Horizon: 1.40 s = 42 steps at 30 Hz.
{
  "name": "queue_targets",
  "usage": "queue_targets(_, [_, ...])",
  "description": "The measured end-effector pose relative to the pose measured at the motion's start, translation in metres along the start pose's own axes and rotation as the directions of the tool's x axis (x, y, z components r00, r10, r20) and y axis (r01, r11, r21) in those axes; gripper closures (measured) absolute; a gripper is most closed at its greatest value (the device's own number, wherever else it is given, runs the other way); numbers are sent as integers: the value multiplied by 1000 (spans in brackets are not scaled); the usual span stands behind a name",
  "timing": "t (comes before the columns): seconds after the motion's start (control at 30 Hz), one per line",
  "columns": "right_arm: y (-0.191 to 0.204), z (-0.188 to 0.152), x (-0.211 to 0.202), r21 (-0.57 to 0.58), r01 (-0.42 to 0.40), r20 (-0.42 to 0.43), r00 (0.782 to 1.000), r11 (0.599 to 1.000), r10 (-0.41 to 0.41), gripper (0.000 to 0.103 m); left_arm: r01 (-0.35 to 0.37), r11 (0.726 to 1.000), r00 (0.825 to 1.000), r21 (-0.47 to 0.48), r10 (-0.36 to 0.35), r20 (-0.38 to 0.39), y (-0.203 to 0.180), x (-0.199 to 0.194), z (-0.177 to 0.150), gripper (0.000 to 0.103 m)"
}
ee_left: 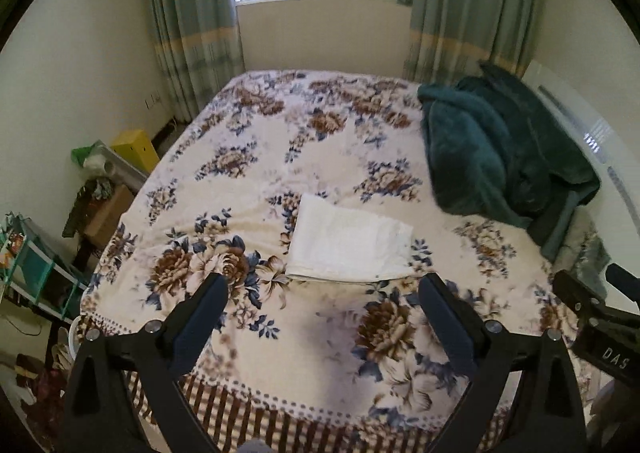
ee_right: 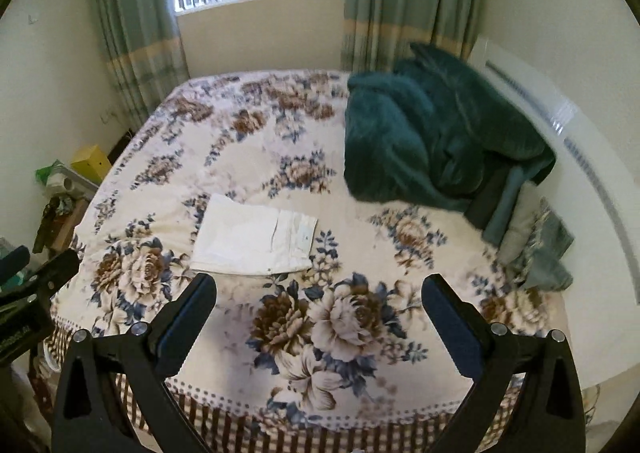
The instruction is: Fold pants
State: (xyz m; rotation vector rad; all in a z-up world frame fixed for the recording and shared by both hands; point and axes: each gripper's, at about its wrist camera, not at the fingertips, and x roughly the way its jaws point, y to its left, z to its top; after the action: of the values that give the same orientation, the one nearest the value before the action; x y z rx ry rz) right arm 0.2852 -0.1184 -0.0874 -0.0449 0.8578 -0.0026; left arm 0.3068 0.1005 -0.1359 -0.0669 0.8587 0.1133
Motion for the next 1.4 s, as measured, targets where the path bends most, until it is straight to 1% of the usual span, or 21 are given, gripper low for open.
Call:
queue_targets(0.1, [-3,-3,-59,4,-1,42,999,1000,1,0,-2,1000,999,-1,2,43,2,-44,1,6])
queue_targets(0.2, [-6,-7,-107,21,-12,72,997,1000,11,0,-9,1000,997,2,9,82,6,-83,1,6])
queue_targets(0.27, [-5,-11,-132,22,-14,89,996,1000,12,0,-9,1000,995,11,8,103,10,-107,-2,6])
queue_targets(0.43, [-3,-19,-201,30,-10,160,987,1000,5,0,-18,1000,992,24,15,128,19,-142,-12,6])
queue_targets(0.53, [-1,-21,-229,32,-18,182,983,999,11,0,-20,999,989,25,16,148,24,-158,-16,6])
queue_targets(0.63, [3,-25,-254,20,-5,206,978,1000,1,0,-22,1000,988,13,20,155,29,-169,-18,6])
queue_targets(0.77, [8,-27,-268,5,-2,218,976,1000,1,0,-20,1000,987,1,20,159,32,-179,-22,6])
queue_targets(0.9, [12,-28,-268,2,0,210,978,1000,0,0,-24,1000,987,-6,25,157,32,-180,-24,6])
queue_targets(0.93, [12,-25,-260,-1,-5,201,979,1000,5,0,-23,1000,987,-6,24,157,30,-183,-26,4])
queue_targets(0.97, [13,-24,-258,-2,-11,193,981,1000,12,0,-22,1000,988,-3,23,154,30,-182,-25,0])
queue_targets(1.17, [12,-19,-221,0,-16,152,988,1000,16,0,-41,999,989,5,40,145,25,-173,-24,0])
queue_targets(1.4, [11,-18,-202,-6,-11,135,991,1000,12,0,-52,999,989,13,50,136,23,-167,-26,0])
